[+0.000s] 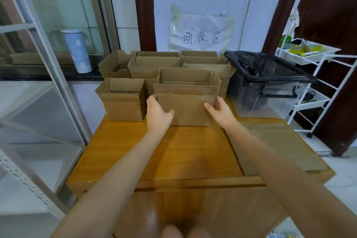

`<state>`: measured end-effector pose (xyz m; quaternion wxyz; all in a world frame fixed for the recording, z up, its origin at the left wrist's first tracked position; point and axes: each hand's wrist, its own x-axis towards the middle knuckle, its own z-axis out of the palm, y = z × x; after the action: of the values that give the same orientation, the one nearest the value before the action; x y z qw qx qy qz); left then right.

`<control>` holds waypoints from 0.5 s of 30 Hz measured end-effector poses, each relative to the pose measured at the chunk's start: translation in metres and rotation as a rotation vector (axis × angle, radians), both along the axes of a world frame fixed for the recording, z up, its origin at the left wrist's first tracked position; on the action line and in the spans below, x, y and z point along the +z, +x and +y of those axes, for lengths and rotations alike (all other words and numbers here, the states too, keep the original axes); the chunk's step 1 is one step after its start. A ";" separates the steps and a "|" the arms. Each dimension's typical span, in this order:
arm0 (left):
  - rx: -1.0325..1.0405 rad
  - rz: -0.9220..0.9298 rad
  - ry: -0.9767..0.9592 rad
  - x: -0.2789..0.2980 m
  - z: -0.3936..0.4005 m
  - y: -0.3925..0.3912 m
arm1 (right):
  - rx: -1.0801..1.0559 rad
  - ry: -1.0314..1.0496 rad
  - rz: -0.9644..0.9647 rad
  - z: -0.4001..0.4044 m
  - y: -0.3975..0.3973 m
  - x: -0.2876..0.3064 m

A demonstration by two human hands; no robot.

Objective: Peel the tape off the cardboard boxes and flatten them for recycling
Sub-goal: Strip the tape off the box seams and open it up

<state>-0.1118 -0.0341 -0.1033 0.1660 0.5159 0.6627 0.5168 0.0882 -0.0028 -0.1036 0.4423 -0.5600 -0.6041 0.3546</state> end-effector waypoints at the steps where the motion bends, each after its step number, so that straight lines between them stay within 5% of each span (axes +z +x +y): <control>1: 0.001 -0.010 0.024 0.001 -0.003 -0.001 | -0.018 0.012 0.003 -0.002 0.002 0.001; 10: -0.178 0.161 0.141 0.006 -0.050 -0.014 | -0.161 0.142 -0.050 -0.046 0.018 0.010; 15: -0.390 0.625 0.134 -0.001 -0.089 -0.013 | -0.213 0.144 -0.004 -0.071 0.024 0.014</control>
<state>-0.1250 -0.1232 -0.1041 0.0166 0.7751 0.5354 0.3352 0.1118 -0.0734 -0.0893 0.5153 -0.5886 -0.5661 0.2599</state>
